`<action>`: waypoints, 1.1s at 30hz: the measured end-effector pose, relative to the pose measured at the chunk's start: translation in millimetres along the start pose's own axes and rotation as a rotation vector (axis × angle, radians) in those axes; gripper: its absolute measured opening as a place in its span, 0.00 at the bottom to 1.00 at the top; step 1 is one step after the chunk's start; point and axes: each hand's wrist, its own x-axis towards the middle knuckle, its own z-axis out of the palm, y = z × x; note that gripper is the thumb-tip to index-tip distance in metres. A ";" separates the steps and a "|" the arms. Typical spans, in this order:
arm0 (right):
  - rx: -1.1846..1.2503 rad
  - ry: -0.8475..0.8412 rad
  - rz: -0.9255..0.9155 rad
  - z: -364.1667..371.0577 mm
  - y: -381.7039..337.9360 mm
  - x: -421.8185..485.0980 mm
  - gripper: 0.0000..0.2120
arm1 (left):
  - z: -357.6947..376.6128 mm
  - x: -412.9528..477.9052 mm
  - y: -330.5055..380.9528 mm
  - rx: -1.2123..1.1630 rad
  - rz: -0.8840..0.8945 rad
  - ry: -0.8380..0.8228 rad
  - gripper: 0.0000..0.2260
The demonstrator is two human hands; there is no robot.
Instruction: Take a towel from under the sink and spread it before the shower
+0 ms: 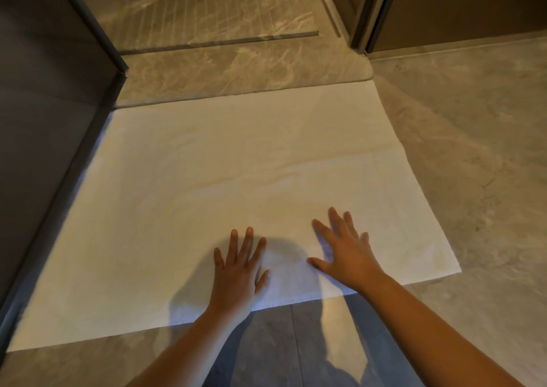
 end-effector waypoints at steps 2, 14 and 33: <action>-0.032 -0.004 0.006 6.4 3.4 -5.8 0.36 | -2.1 -4.6 -0.2 0.039 0.004 0.039 0.24; -0.038 -0.019 -0.211 15.1 -62.1 1.9 0.32 | -1.6 -8.6 -17.1 -0.060 -0.053 0.092 0.23; 0.175 0.269 0.144 13.4 13.8 -33.4 0.25 | -2.3 -0.5 -10.2 -0.306 -0.170 0.260 0.18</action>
